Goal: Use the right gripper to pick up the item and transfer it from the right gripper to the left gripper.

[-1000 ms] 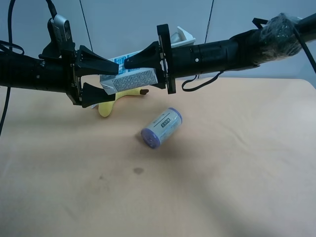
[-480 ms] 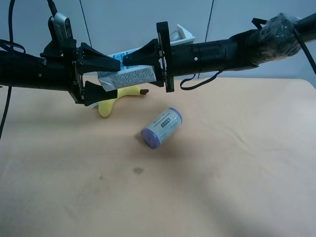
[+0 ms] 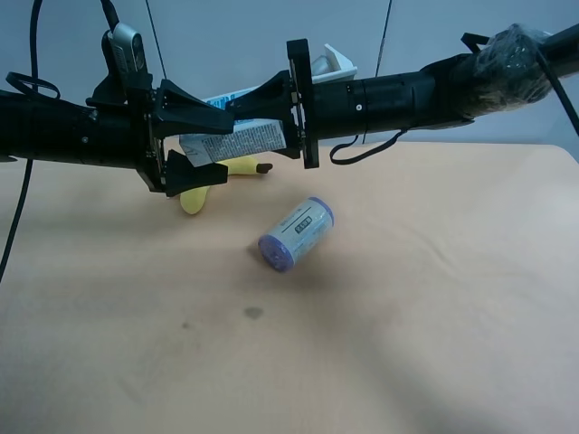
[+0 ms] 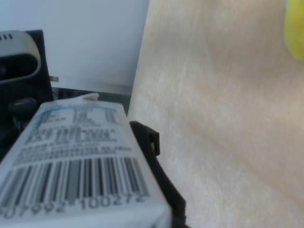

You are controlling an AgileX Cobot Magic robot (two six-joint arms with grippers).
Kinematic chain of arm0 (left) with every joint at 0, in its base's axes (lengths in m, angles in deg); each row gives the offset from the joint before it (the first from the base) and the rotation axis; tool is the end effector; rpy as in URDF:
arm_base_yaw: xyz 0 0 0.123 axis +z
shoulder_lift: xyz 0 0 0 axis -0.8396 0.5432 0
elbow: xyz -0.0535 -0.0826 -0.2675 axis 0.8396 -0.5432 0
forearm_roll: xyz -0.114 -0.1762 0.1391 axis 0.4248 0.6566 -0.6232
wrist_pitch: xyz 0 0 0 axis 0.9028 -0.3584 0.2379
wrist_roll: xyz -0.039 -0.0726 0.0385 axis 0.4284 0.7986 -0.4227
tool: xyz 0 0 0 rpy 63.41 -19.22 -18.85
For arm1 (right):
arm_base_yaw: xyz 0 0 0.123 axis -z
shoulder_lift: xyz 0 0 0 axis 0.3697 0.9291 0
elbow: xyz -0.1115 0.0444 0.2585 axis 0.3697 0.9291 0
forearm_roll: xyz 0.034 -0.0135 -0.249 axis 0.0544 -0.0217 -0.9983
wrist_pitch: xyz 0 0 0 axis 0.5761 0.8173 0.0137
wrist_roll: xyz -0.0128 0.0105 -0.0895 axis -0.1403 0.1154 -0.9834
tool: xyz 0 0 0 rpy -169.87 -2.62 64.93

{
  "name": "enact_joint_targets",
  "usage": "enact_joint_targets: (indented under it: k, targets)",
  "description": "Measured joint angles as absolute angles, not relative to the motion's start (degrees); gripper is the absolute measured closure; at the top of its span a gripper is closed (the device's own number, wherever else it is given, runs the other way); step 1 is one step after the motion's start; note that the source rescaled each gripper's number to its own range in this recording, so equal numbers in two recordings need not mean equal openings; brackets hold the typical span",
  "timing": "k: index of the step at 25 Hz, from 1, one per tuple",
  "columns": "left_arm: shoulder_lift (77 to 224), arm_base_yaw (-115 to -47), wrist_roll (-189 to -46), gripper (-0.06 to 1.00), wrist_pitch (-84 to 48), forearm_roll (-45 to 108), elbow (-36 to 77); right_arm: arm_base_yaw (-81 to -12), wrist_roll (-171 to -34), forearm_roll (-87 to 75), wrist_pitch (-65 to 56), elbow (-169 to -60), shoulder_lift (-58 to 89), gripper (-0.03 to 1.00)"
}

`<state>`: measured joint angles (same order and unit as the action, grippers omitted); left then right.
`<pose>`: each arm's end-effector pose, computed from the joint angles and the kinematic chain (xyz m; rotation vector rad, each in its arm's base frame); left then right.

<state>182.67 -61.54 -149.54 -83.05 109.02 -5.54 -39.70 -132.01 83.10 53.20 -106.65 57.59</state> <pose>0.3148 -0.1095 0.1955 0.1833 2.2384 -1.6781 0.3548 0.2028 0.2132 -0.2099 2.2241 1.8827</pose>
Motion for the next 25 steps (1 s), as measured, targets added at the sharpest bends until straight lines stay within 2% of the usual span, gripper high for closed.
enact_joint_targets:
  k: [7, 15, 25]
  targets:
    - [182.67, -61.54, -149.11, -0.03, -83.05, 109.20, -5.54, -39.70, -132.01, 83.10, 53.20, -106.65, 57.59, 0.97]
    - [182.67, -61.54, -148.87, 0.04, -83.05, 111.75, -5.42, -39.70, -131.52, 83.05, 53.20, -106.65, 57.59, 0.97]
    - [182.71, -61.54, -146.10, 0.04, -82.68, 104.80, 1.65, -39.70, -130.30, 83.47, 53.82, -106.73, 57.54, 0.97]
